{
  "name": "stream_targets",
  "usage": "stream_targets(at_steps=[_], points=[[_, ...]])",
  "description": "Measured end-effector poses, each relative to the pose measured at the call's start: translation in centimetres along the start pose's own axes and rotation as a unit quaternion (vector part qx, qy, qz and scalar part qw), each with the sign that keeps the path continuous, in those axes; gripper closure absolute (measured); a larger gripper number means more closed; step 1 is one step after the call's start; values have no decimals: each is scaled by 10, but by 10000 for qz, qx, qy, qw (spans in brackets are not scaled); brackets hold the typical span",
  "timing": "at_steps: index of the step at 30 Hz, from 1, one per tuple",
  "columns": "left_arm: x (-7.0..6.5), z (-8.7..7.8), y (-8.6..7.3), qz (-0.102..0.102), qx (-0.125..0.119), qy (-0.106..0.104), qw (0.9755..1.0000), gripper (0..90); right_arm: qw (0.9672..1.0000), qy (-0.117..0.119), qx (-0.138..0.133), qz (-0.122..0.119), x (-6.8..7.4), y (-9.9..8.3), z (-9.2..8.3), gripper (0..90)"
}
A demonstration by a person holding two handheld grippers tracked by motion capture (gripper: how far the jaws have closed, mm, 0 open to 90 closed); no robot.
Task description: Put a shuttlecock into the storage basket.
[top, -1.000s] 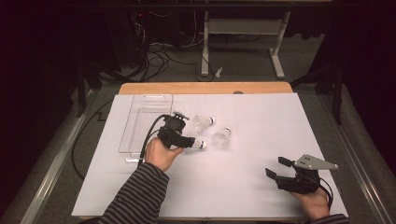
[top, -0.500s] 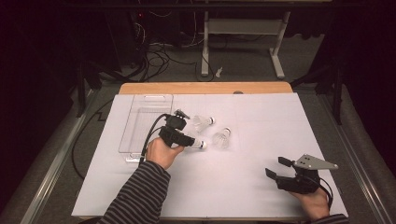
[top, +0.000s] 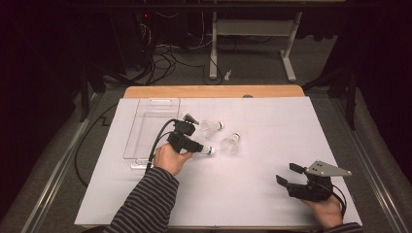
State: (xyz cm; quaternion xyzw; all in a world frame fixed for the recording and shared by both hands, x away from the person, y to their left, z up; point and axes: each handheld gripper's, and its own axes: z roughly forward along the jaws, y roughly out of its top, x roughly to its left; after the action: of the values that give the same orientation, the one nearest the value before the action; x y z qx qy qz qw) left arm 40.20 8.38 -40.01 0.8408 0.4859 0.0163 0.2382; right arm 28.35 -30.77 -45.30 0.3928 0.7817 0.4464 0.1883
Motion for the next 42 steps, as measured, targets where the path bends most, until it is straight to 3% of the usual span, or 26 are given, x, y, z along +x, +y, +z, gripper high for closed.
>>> stream_targets(at_steps=[21, 42], points=[[5, 7, 1, 2, 188, -142, 9997, 731, 10000, -16, 38, -17, 0, 0, 1, 299], [1, 8, -1, 298, 268, -209, 9990, 893, 10000, -15, 36, -25, -1, 0, 1, 302]])
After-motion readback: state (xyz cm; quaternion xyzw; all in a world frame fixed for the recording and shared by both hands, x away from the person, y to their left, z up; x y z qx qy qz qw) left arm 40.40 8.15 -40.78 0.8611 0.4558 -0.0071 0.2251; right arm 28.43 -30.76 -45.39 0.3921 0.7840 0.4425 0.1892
